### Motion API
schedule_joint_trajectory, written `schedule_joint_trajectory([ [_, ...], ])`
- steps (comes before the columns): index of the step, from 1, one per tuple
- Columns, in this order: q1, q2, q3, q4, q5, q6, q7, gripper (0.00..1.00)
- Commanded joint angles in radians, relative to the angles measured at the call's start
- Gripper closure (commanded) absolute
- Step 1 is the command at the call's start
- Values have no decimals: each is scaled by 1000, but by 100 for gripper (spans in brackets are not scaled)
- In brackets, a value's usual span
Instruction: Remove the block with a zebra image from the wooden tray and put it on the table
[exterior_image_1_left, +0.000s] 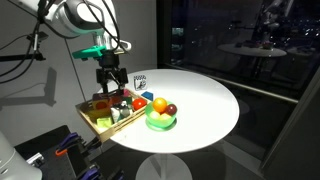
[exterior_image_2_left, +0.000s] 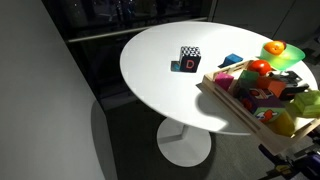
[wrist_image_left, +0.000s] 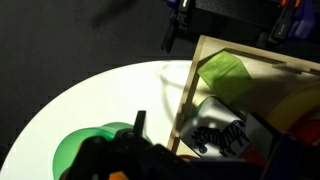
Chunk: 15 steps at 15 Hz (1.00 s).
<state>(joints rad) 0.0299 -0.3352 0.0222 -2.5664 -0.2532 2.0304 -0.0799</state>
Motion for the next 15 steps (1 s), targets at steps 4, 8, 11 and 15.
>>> schedule_joint_trajectory([
  [4,-7,51,9,-64,-20,201,27,0],
  [8,-13,78,10,-71,-16,263,27,0],
  [11,-7,79,6,-70,1,249,4,0],
  [15,-7,80,6,-70,1,249,4,0],
])
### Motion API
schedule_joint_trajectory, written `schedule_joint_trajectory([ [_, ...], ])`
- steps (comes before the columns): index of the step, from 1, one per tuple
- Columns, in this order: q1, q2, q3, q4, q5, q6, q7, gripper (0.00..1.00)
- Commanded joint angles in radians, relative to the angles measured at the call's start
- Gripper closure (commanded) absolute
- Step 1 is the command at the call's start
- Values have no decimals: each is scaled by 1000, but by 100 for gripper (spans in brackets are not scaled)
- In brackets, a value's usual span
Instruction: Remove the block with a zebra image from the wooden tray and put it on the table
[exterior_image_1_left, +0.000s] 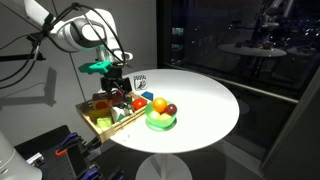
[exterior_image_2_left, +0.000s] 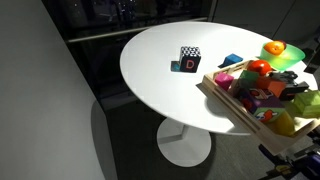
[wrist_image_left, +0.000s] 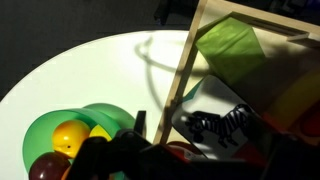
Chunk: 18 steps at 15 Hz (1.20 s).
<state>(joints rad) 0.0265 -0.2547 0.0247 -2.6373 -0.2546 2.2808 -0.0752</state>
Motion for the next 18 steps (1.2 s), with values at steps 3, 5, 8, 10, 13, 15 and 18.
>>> schedule_joint_trajectory([
  [3,0,10,-1,-7,17,32,-7,0],
  [5,2,17,1,-14,18,69,-2,0],
  [8,5,37,2,-26,19,140,-6,0],
  [10,8,55,-1,-31,29,176,-19,0],
  [13,10,83,-5,-49,45,239,-35,0],
  [15,7,104,-8,-65,55,286,-44,0],
  [18,3,146,-15,-78,72,341,-67,0],
])
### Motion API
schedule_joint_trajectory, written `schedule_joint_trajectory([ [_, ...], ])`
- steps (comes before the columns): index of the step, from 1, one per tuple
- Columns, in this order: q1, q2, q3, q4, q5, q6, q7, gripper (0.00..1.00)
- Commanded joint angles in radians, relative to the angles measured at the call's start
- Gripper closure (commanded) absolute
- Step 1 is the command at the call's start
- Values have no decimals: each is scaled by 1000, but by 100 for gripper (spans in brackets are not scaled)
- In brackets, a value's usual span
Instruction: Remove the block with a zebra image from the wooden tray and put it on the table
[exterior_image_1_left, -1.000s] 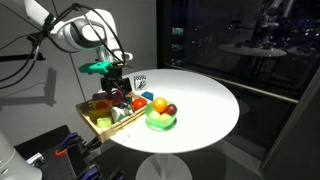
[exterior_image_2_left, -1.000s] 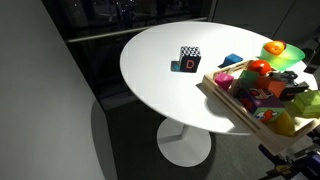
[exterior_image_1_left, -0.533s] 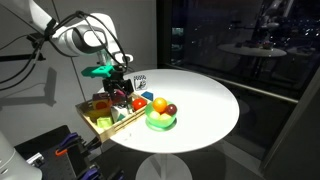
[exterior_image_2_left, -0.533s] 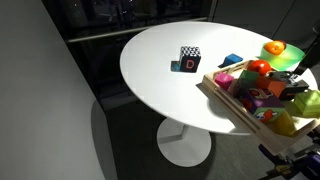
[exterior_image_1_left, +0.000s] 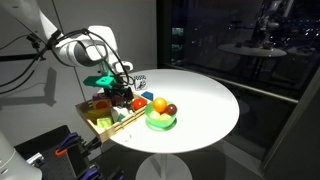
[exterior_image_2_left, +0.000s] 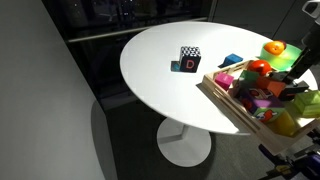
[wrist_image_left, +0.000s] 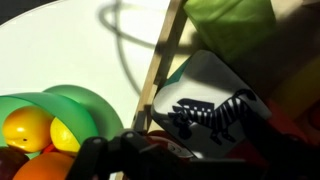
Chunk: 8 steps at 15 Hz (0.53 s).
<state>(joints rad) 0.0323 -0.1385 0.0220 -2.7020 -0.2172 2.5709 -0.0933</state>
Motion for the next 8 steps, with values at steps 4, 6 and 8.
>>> schedule_joint_trajectory([
  [4,-5,69,-16,-1,60,68,-75,26],
  [6,-6,66,-16,4,72,57,-73,40],
  [8,-8,52,-17,8,77,46,-69,55],
])
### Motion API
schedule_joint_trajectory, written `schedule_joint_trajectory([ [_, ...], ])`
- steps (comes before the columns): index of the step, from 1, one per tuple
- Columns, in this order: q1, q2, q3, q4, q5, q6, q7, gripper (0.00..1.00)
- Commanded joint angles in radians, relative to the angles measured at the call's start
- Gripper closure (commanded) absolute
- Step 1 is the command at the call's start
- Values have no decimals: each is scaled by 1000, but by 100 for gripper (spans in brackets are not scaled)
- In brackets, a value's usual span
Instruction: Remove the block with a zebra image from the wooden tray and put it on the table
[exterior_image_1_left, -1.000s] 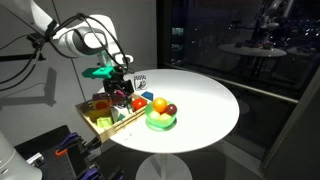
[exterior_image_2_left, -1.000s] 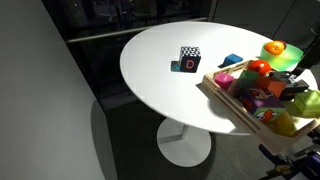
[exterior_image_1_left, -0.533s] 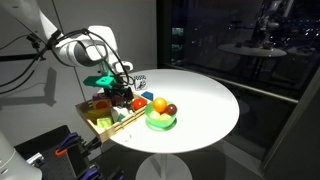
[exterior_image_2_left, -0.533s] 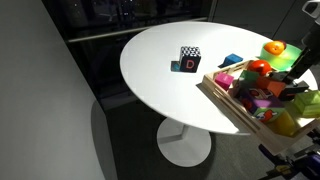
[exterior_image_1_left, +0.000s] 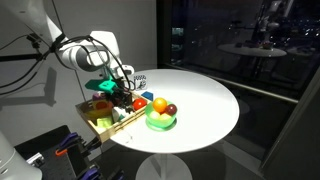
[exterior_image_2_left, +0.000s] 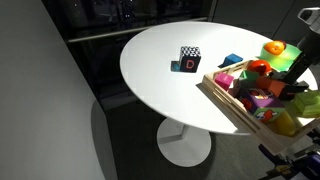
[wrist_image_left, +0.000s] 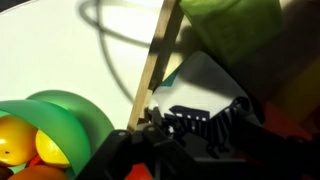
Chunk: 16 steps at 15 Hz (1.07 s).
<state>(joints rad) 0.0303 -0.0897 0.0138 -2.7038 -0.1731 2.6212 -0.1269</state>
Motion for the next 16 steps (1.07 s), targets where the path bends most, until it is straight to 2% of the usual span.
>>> schedule_joint_trajectory([
  [1,-8,-6,-8,12,28,-15,-22,63],
  [5,-12,-47,-11,28,27,-84,-10,92],
  [7,-13,-65,-13,41,29,-131,-9,100],
  [9,-16,-85,-13,59,21,-184,5,97],
  [16,-19,-138,-20,109,20,-311,0,96],
])
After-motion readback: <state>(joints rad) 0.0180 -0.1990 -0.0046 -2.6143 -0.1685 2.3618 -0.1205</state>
